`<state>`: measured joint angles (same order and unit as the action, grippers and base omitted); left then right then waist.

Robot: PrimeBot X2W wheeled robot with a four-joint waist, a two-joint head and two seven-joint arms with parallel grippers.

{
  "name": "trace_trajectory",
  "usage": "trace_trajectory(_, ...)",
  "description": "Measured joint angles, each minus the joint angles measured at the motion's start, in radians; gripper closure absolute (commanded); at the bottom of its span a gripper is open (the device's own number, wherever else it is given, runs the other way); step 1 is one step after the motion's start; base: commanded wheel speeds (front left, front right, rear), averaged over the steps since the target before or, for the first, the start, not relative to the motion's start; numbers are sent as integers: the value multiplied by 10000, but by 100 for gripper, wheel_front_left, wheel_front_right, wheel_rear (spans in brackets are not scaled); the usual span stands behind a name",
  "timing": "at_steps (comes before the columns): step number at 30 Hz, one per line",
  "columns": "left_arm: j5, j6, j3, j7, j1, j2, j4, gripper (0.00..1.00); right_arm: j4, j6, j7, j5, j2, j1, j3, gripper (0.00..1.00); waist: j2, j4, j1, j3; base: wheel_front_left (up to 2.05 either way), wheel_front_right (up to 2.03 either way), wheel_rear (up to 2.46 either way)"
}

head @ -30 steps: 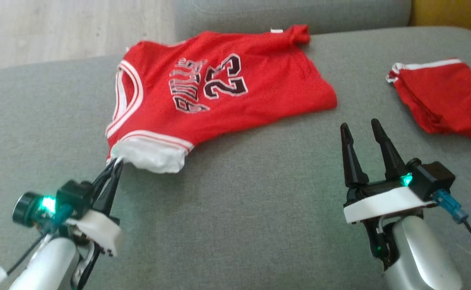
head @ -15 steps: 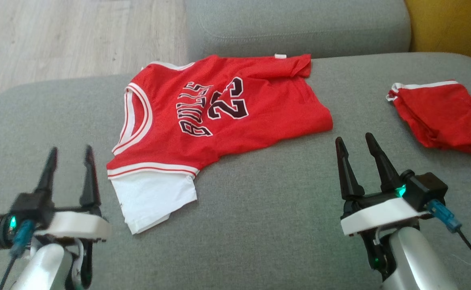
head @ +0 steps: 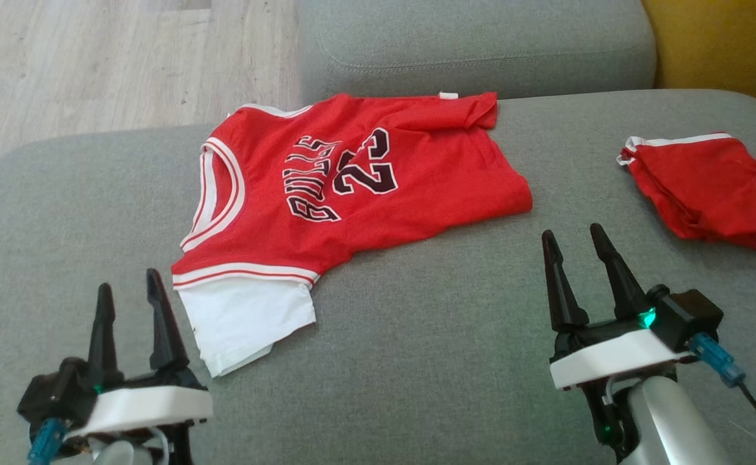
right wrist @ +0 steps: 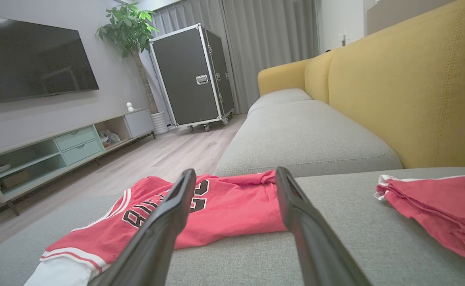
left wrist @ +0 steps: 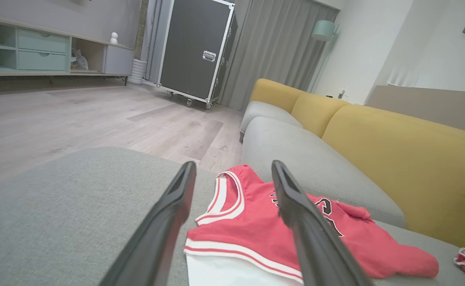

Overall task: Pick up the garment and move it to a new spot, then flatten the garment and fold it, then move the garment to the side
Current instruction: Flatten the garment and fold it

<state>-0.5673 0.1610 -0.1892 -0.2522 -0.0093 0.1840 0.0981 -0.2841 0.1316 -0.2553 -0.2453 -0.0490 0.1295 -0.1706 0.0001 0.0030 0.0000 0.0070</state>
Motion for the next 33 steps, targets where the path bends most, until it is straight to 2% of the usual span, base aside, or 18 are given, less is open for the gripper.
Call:
trace_trajectory(6,140,-385,-67,100,-49,-67,610,0,25,0,0,8,0,3,-8,0,0,-7,0,140,0,0,0)
trace_trajectory(12,86,-476,-621,1582,-323,-73,1845,0,31,0,0,8,0,21,-27,0,0,-78,1,451,0,0,0)
trace_trajectory(16,-226,-426,-665,2199,-623,-144,2406,0,75,0,0,8,0,48,4,0,0,-157,1,706,0,0,0)
trace_trajectory(21,-127,-98,-683,2568,-969,-107,3049,0,140,0,0,8,0,182,98,0,0,-269,1,1022,0,0,0)
trace_trajectory(29,-130,-29,-865,3126,-1359,-92,3574,0,236,0,0,6,0,302,201,0,0,-431,1,1410,0,0,0)
trace_trajectory(30,-109,-27,-909,3126,-1416,-61,3628,6,242,0,0,6,0,305,207,0,0,-439,1,1430,0,0,0)
trace_trajectory(31,-73,-27,-936,3124,-1474,-44,3684,61,245,0,0,6,0,305,224,0,0,-444,1,1444,0,0,0)
trace_trajectory(32,-63,-25,-932,3116,-1509,-42,3705,100,245,0,0,8,0,307,240,0,0,-447,1,1451,0,0,0)
trace_trajectory(33,-65,-27,-928,3106,-1522,-35,3730,100,245,0,0,8,0,307,261,0,0,-446,2,1451,0,0,0)
